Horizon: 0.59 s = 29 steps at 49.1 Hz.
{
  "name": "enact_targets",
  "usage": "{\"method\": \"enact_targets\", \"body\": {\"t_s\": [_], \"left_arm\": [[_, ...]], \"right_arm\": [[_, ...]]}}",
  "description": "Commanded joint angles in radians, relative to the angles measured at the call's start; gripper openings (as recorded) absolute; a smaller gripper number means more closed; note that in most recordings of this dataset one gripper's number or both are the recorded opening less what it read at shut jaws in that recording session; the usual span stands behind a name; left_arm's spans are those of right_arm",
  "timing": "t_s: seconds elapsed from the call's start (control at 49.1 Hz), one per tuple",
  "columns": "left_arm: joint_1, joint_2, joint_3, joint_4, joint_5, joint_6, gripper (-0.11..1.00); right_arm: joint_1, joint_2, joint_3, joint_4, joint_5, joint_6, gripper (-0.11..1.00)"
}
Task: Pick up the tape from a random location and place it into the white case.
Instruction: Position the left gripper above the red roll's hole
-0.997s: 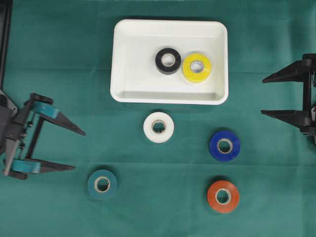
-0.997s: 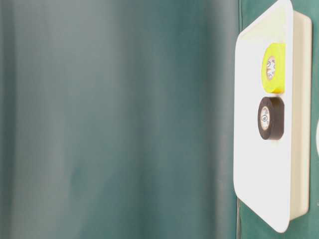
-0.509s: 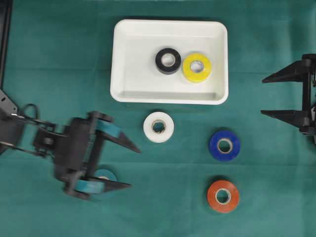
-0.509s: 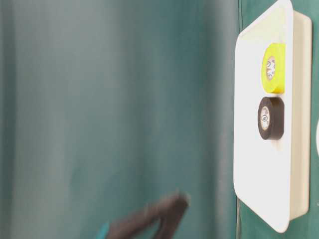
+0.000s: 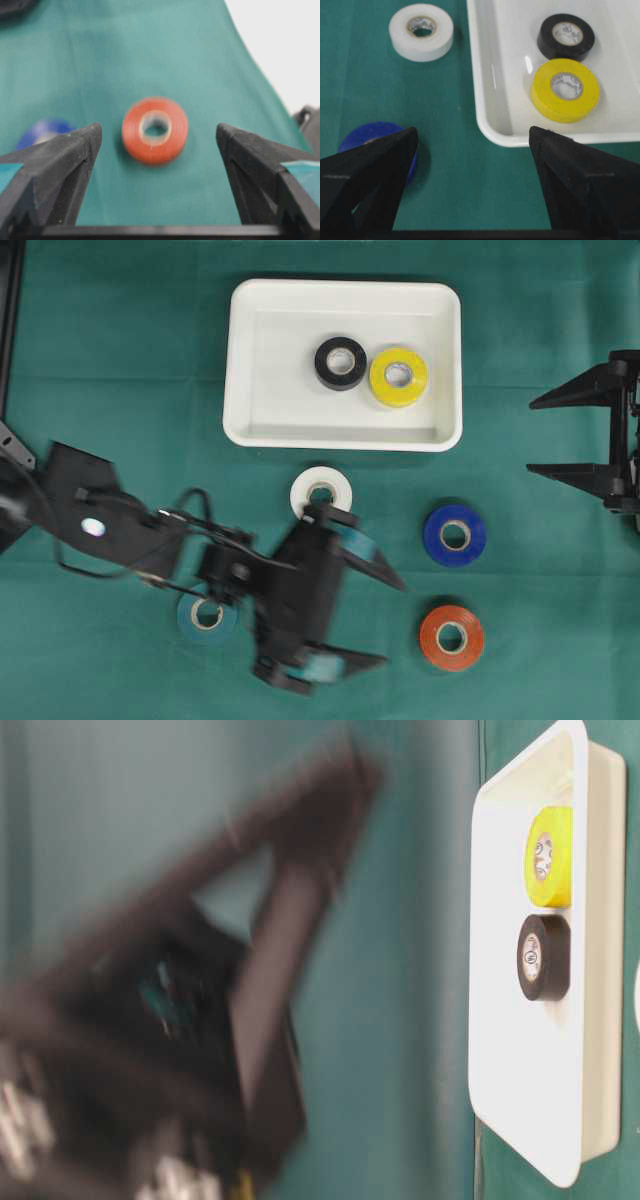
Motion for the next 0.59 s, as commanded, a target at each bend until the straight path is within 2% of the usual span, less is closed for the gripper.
{"method": "enact_targets", "body": {"t_s": [0.0, 0.244, 0.57], "left_arm": [[-0.006, 0.031, -0.097, 0.0, 0.017, -0.002, 0.93], [-0.008, 0.14, -0.275, 0.0, 0.095, -0.003, 0.93], [0.0, 0.218, -0.402, 0.005, 0.137, -0.002, 0.93]], "right_arm": [[-0.002, 0.008, -0.014, -0.002, -0.003, 0.0, 0.86], [-0.002, 0.008, -0.012, -0.002, 0.0, 0.0, 0.86], [-0.002, 0.008, -0.012, 0.002, 0.0, 0.0, 0.85]]}}
